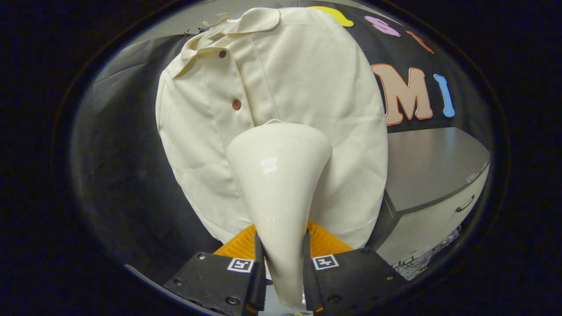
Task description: Iron the clothes twice with a garment steamer, once on the left side and once on the right side.
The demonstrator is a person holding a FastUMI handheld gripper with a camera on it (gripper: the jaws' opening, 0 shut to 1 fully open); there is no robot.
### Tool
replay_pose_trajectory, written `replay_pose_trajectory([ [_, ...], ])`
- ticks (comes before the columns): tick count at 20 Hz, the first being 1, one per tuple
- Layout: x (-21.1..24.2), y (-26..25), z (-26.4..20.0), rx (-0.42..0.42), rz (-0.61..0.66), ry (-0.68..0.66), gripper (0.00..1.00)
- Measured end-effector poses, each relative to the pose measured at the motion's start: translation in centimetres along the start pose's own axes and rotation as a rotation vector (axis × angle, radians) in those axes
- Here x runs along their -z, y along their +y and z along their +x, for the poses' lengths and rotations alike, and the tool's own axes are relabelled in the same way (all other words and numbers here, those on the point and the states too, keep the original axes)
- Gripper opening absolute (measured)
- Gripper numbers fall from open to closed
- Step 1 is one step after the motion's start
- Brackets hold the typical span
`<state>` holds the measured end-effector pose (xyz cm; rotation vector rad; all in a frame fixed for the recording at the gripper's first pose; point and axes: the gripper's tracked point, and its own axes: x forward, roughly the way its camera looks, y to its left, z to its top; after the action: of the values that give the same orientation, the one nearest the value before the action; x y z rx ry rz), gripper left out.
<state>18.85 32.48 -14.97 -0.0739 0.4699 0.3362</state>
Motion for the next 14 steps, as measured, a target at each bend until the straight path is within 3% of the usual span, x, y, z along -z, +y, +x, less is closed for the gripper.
replay_pose_trajectory([
  [14, 10.8, -4.6, 4.4, 0.082, -0.032, 0.113, 0.35],
])
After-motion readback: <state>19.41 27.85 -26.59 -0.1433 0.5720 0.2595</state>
